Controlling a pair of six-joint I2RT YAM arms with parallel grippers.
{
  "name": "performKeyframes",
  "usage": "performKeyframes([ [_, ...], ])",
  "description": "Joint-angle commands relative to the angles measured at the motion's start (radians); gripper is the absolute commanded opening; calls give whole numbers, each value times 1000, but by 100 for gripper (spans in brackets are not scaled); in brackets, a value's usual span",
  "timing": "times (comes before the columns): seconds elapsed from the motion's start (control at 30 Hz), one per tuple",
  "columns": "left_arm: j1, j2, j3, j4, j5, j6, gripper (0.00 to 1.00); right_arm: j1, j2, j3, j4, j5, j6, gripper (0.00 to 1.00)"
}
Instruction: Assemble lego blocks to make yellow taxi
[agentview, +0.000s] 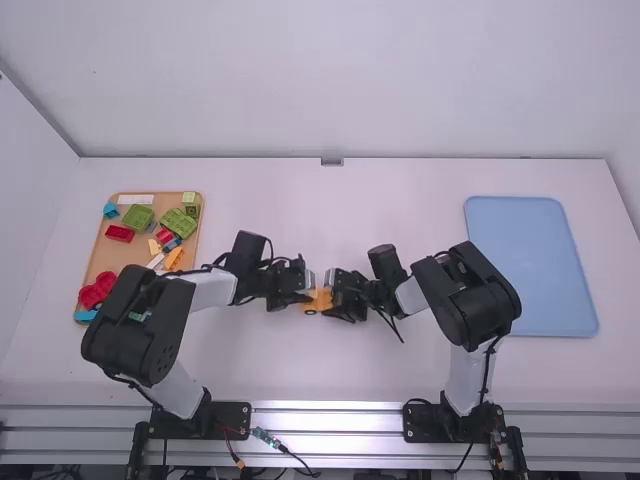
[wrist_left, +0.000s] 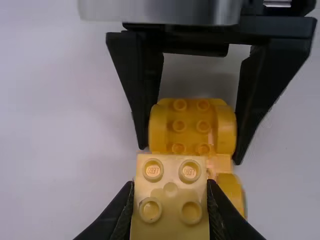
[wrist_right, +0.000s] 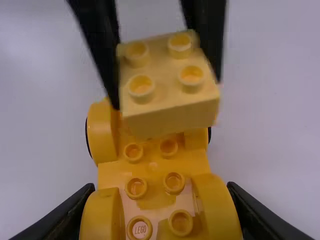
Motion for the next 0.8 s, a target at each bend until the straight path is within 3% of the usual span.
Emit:
performKeyframes([
  [0.0, -14, -19, -17, -7, 9, 2, 2, -3, 20, 0, -14, 49, 32, 39],
  [0.77, -11, 28, -21, -4, 50, 58, 2, -3, 20, 0, -14, 43, 32, 40],
])
